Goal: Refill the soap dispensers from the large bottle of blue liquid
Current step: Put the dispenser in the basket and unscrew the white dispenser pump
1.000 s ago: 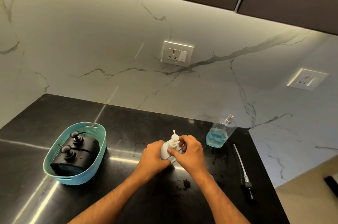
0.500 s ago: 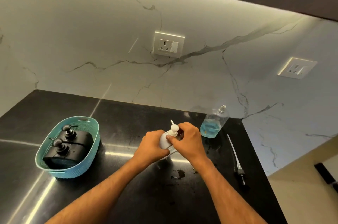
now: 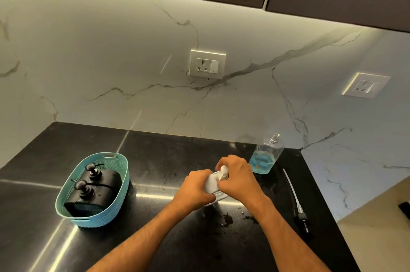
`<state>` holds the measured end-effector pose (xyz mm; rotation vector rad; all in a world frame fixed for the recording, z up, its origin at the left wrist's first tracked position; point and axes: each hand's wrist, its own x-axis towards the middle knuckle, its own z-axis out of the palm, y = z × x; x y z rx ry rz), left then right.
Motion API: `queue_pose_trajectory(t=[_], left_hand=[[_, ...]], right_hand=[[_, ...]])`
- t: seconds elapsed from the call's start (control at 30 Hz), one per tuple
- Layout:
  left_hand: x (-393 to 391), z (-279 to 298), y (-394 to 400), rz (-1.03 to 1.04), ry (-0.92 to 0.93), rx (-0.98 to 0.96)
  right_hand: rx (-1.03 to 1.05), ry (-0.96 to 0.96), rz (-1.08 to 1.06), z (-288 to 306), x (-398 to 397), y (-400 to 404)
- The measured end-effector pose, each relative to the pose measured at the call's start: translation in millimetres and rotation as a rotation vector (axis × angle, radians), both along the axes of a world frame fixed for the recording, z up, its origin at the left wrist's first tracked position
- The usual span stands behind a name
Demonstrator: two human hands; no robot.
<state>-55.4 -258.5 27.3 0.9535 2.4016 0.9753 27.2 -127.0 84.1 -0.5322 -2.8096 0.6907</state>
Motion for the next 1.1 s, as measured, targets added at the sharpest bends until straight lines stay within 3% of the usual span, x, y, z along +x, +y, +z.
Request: queue_pose_trajectory(t=[0.1, 0.27, 0.43, 0.6, 0.8, 1.1], left_hand=[[-0.3, 0.1, -0.8, -0.006, 0.002, -0.009], [-1.5, 0.5, -0.8, -0.005, 0.008, -0.014], [-2.8, 1.0, 0.1, -0.013, 0.015, -0.041], [-6.4, -0.2, 0.9, -0.007, -0.001, -0.027], [-5.9, -4.2, -0.7, -0.013, 0.012, -0.020], [-6.3, -2.4, 0.6, -0.013, 0.002, -0.014]], right_hand=[[-0.032, -0.099, 0.064, 2.2, 0.0, -1.6], [0.135, -0.037, -0.043, 2.0, -1.3, -7.4], [0.036, -0.119, 0.030, 3.5, -4.4, -7.8], [0.135, -0.063, -0.047, 2.0, -3.8, -9.6], [0.086, -0.157, -0.012, 6.8, -5.5, -8.5], [0.113, -0.133, -0.025, 9.4, -8.3, -10.1]])
